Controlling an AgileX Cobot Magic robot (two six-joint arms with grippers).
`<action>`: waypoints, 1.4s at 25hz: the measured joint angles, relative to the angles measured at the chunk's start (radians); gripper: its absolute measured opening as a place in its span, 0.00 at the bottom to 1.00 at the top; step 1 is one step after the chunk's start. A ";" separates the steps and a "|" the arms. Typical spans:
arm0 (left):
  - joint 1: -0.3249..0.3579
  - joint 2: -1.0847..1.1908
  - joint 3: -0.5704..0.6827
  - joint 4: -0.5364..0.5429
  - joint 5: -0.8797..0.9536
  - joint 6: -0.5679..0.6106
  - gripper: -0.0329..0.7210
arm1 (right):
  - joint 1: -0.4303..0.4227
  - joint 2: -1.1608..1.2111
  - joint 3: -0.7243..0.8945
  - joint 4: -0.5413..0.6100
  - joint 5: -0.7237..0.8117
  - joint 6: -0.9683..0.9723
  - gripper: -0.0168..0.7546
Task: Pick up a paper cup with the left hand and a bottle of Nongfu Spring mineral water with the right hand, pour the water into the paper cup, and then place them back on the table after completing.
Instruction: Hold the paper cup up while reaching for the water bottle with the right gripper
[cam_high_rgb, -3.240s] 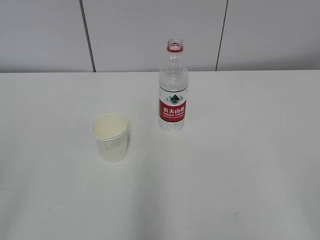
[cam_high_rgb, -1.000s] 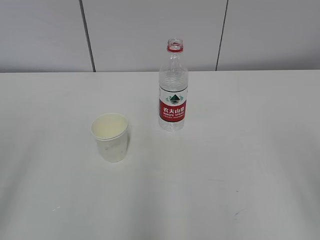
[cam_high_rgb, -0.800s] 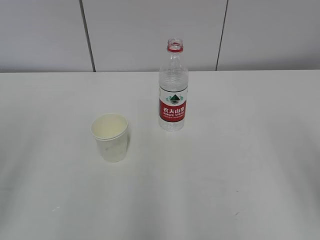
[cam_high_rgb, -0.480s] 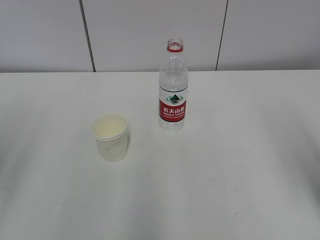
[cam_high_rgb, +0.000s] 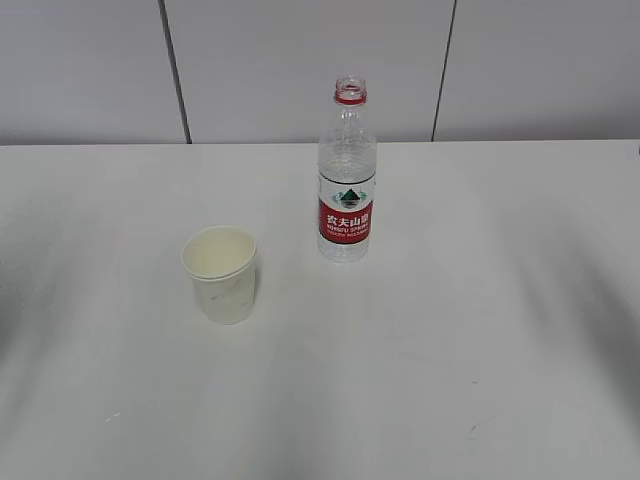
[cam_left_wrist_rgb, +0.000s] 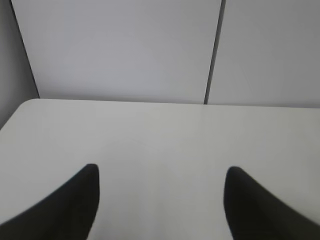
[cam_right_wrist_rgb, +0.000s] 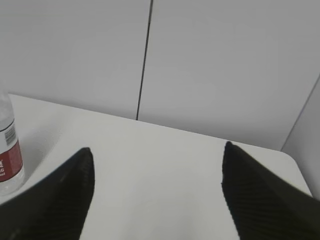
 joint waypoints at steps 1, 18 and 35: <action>-0.007 0.038 0.000 -0.005 -0.028 -0.001 0.68 | 0.000 0.040 0.000 -0.040 -0.031 0.024 0.78; -0.137 0.785 0.170 0.209 -0.868 -0.022 0.68 | 0.001 0.682 -0.008 -0.296 -0.556 0.143 0.78; -0.137 0.956 -0.015 0.710 -0.891 -0.250 0.87 | 0.001 0.825 -0.010 -0.330 -0.664 0.124 0.78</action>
